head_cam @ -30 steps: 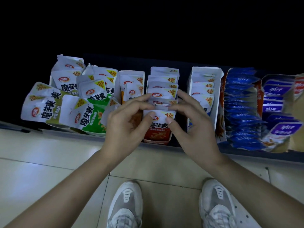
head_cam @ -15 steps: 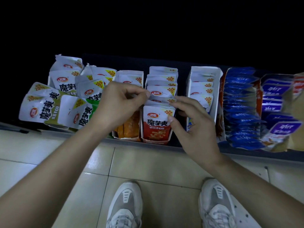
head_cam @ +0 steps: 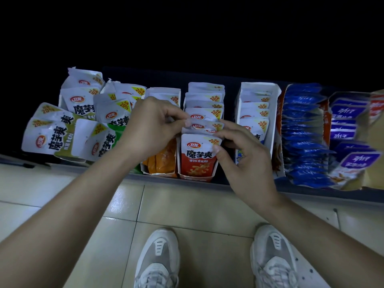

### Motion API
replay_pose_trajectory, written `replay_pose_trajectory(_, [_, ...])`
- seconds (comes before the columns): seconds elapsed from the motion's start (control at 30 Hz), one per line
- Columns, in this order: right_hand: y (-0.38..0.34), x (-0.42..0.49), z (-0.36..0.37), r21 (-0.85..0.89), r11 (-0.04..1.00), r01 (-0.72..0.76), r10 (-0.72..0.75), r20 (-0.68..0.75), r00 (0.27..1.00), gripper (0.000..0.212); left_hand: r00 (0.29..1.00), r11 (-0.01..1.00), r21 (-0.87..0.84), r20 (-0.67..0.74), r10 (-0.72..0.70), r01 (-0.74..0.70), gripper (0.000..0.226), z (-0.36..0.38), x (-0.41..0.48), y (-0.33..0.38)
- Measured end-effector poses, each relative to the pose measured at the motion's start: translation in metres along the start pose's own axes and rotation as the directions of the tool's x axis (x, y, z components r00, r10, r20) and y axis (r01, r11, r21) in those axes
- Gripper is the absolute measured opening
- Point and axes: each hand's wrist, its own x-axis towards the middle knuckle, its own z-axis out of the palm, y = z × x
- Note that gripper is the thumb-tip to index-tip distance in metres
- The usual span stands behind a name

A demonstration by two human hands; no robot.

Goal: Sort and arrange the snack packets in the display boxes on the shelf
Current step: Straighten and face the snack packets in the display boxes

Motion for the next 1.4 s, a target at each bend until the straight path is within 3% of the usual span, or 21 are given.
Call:
replay_pose_trajectory(0.1, [-0.002,-0.001,0.0,-0.012,1.0,0.016,-0.016,-0.021,1.0,0.029,0.995,0.985,-0.172,-0.104,-0.01,-0.008,0.009,0.002,-0.005,0.001])
replay_pose_trajectory(0.2, [-0.007,-0.001,-0.001,0.008,0.998,-0.058,0.058,-0.006,0.998,0.047,0.992,0.983,-0.184,-0.127,-0.026,0.002,0.016,0.003,-0.009,0.0])
replay_pose_trajectory(0.37, [-0.013,-0.003,0.003,0.11,0.972,-0.206,0.189,0.145,0.971,0.08,0.959,0.921,-0.386,-0.239,-0.153,0.051,0.028,0.023,-0.036,0.011])
replay_pose_trajectory(0.43, [-0.016,-0.003,0.006,0.164,0.953,-0.256,0.218,0.216,0.952,0.086,0.972,0.894,-0.445,-0.179,-0.149,0.055,0.038,0.034,-0.053,0.016])
replay_pose_trajectory(0.53, [-0.019,-0.001,0.013,0.174,0.943,-0.283,0.22,0.309,0.925,0.09,0.995,0.94,-0.341,-0.089,-0.051,0.018,0.057,0.051,-0.073,0.015])
replay_pose_trajectory(0.73, [-0.016,0.003,0.01,0.106,0.974,-0.2,0.155,0.334,0.93,0.095,0.994,0.976,-0.21,-0.098,0.044,-0.064,0.064,0.05,-0.066,0.002])
replay_pose_trajectory(0.83, [-0.021,0.01,-0.001,-0.193,0.98,0.041,0.01,0.255,0.967,0.084,0.987,0.988,-0.144,-0.155,0.038,-0.06,0.066,0.053,-0.069,0.0])
replay_pose_trajectory(0.9, [-0.028,0.022,-0.006,-0.488,0.84,0.238,-0.102,0.289,0.952,0.071,0.982,0.996,-0.075,-0.186,0.024,-0.038,0.065,0.058,-0.073,-0.002])
replay_pose_trajectory(1.0, [-0.034,0.041,0.001,-0.675,0.67,0.31,-0.08,0.349,0.934,0.066,0.984,0.998,-0.059,-0.175,0.021,-0.032,0.062,0.063,-0.077,-0.009])
replay_pose_trajectory(1.2, [-0.033,0.049,0.012,-0.77,0.565,0.295,-0.002,0.356,0.935,0.07,0.977,0.997,-0.062,-0.213,0.021,-0.036,0.065,0.067,-0.085,-0.013])
replay_pose_trajectory(1.3, [-0.042,0.047,0.014,-0.733,0.615,0.29,-0.088,0.301,0.949,0.067,0.971,0.995,-0.101,-0.24,0.0,-0.025,0.06,0.061,-0.091,-0.012])
replay_pose_trajectory(1.4, [-0.049,0.04,0.017,-0.623,0.656,0.426,-0.27,0.334,0.903,0.055,0.917,0.996,-0.064,-0.396,0.037,-0.068,0.045,0.047,-0.103,-0.014])
